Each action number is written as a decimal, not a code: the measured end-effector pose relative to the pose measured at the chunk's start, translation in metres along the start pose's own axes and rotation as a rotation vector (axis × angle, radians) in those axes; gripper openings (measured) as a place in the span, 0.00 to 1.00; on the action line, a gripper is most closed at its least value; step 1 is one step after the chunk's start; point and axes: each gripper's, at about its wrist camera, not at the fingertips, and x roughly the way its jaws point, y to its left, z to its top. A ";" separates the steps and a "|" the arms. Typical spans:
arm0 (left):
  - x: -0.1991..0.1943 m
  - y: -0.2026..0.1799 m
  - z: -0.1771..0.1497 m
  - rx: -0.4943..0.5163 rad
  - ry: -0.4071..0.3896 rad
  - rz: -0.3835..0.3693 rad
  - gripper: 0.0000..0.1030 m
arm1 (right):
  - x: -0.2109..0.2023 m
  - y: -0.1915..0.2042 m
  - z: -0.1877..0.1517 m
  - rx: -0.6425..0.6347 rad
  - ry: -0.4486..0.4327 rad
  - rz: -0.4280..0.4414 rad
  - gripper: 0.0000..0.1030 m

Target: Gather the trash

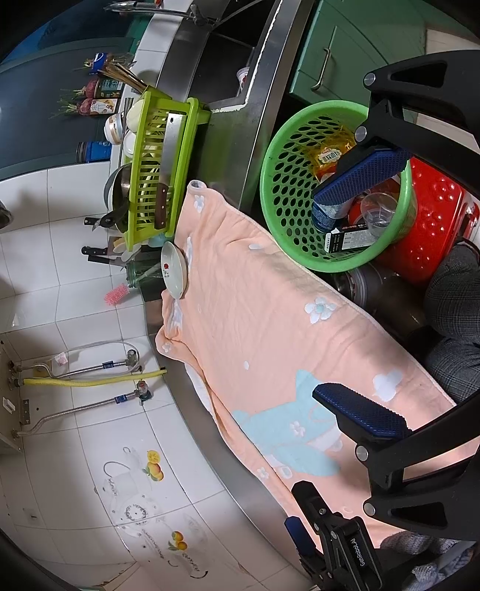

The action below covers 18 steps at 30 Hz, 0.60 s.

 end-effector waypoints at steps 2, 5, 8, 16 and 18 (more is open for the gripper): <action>0.000 0.000 0.000 0.000 0.001 0.002 0.95 | 0.000 0.000 0.000 -0.002 0.000 0.000 0.91; 0.000 0.001 0.000 0.001 0.000 0.002 0.95 | 0.001 -0.001 0.000 -0.001 0.002 0.002 0.91; 0.001 0.001 0.000 0.001 0.002 0.001 0.95 | 0.001 -0.001 0.000 -0.002 0.001 0.000 0.91; 0.000 0.001 0.000 0.000 0.002 0.001 0.95 | 0.001 0.000 0.000 -0.001 0.000 0.000 0.91; 0.000 0.000 0.000 0.001 0.002 0.001 0.95 | 0.001 0.000 0.000 -0.001 0.001 0.001 0.91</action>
